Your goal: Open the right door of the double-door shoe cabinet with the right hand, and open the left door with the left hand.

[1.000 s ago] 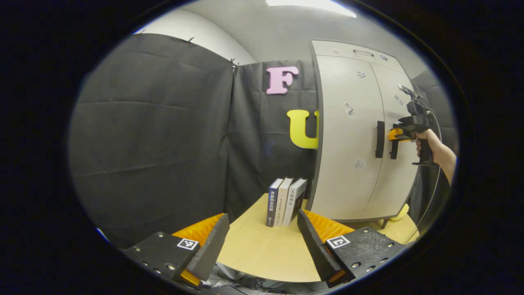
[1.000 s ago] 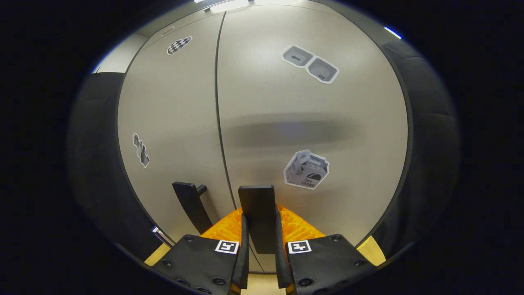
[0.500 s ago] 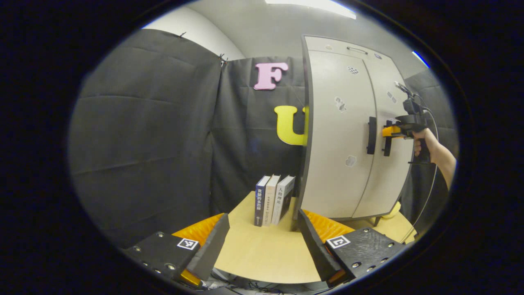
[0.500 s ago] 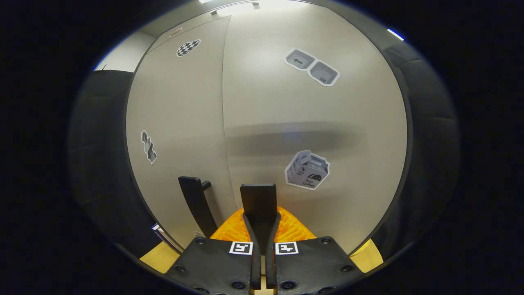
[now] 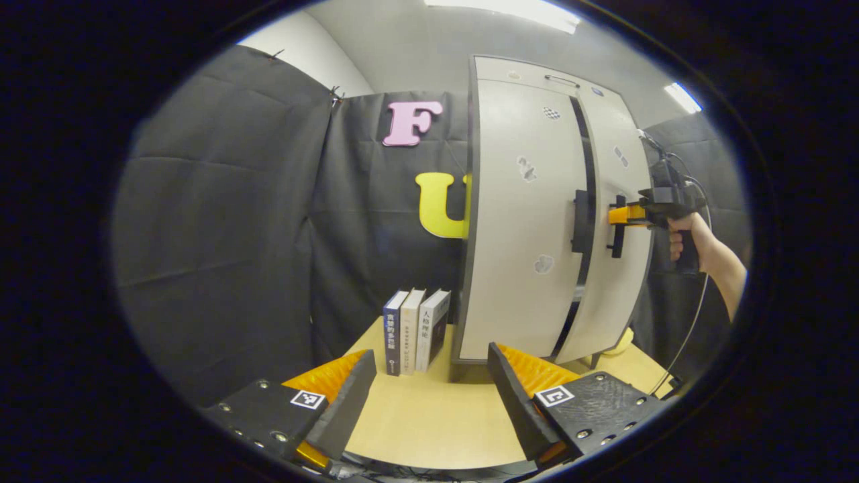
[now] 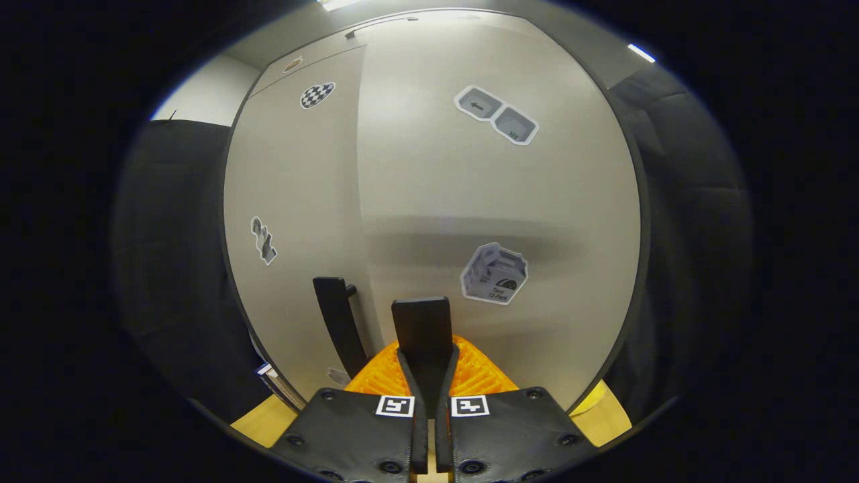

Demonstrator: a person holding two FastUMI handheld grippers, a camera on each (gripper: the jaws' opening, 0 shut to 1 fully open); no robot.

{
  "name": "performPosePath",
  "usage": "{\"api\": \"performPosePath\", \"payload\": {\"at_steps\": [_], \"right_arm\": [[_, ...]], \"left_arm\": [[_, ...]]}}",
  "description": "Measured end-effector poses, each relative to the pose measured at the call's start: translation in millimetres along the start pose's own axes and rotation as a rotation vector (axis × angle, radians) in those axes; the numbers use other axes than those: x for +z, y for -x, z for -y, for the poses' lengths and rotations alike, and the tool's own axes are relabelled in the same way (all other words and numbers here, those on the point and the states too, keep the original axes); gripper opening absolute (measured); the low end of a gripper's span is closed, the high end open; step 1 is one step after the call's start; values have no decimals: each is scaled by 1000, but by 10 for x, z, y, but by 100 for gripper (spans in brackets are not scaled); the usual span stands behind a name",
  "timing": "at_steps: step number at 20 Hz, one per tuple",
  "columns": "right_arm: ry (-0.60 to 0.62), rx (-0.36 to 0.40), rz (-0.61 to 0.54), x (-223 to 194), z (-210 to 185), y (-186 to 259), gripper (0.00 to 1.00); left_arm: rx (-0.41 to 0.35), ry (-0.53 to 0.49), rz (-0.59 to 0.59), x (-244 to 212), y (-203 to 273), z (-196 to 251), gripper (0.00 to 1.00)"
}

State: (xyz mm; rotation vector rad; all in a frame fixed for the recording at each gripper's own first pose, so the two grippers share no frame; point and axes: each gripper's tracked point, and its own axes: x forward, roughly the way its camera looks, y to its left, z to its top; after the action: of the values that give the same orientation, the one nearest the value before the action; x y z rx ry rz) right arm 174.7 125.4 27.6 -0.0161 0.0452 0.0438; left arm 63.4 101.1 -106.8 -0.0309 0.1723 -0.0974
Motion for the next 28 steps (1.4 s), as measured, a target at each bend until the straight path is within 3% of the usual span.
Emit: {"api": "performPosePath", "payload": {"at_steps": [3,7,28], "right_arm": [[-6,6,-2,-19,45,175,6],[1,11,-14,-51,107,378,2],[-16,-15,-18,-136,619,1112,6]], "left_arm": [[-32,-16,-2,-4,-47,89,97],[-66,-11,11,56,-88,209,97],[-166,11,-42,-132,-56,729,97]]}}
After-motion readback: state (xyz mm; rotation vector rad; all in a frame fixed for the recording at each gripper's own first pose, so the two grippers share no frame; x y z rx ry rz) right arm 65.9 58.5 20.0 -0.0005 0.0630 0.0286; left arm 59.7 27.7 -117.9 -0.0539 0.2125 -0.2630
